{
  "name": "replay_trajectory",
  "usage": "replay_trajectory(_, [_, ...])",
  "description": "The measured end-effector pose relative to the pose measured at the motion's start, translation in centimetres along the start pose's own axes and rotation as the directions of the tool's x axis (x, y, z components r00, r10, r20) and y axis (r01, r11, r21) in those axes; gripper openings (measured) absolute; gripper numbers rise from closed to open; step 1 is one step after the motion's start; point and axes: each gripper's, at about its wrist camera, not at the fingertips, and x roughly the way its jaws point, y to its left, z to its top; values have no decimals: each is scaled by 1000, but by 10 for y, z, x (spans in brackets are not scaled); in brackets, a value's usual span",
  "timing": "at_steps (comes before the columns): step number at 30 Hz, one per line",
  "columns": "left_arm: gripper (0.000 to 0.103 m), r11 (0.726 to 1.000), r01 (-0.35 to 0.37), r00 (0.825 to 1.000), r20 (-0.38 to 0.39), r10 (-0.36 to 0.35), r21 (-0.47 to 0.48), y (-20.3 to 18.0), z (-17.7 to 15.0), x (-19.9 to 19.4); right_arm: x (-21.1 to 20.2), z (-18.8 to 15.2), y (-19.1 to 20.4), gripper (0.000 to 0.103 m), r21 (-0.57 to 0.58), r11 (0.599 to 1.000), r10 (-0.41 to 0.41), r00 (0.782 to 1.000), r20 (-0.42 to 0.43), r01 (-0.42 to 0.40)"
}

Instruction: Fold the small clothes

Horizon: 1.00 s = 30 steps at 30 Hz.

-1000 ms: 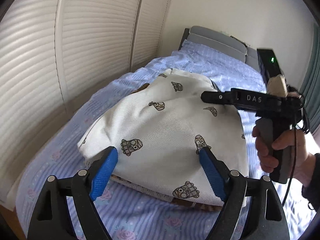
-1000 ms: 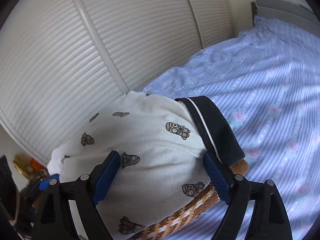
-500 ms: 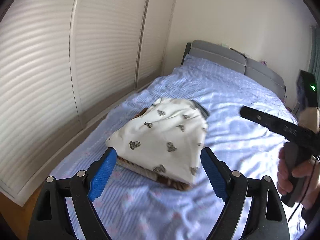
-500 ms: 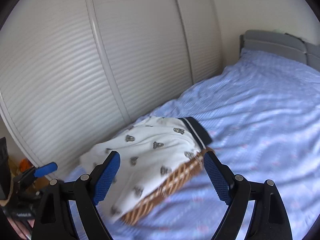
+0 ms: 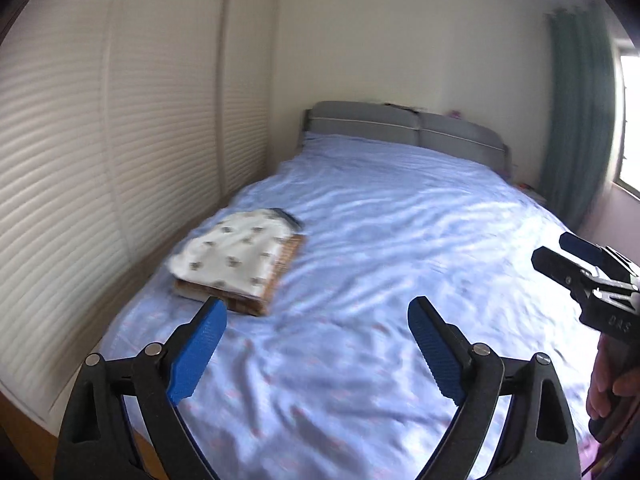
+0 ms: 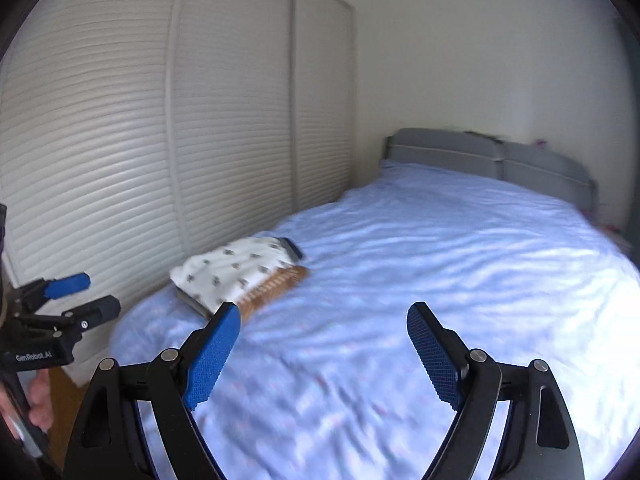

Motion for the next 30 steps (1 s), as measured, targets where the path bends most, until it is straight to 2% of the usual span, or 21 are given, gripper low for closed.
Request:
replay_trajectory(5, [94, 993, 92, 996, 4, -92, 72, -59, -23, -37, -88, -44, -28, 91, 37, 990, -139, 990, 14, 139])
replay_trajectory(9, [97, 985, 129, 991, 8, -131, 118, -96, -45, -59, -152, -81, -49, 91, 98, 965, -243, 970, -7, 243])
replay_trajectory(14, [103, 979, 138, 990, -2, -139, 152, -121, -70, -79, -212, -119, -66, 92, 165, 920, -352, 934, -51, 356])
replay_trajectory(21, [103, 979, 122, 992, -57, -114, 162, -131, -103, -92, -256, -154, -68, 92, 201, 885, -412, 907, -86, 421])
replay_trajectory(30, [103, 977, 106, 992, -81, -92, 185, -141, -115, -110, -285, -170, -61, 92, 186, 885, -417, 905, -89, 426])
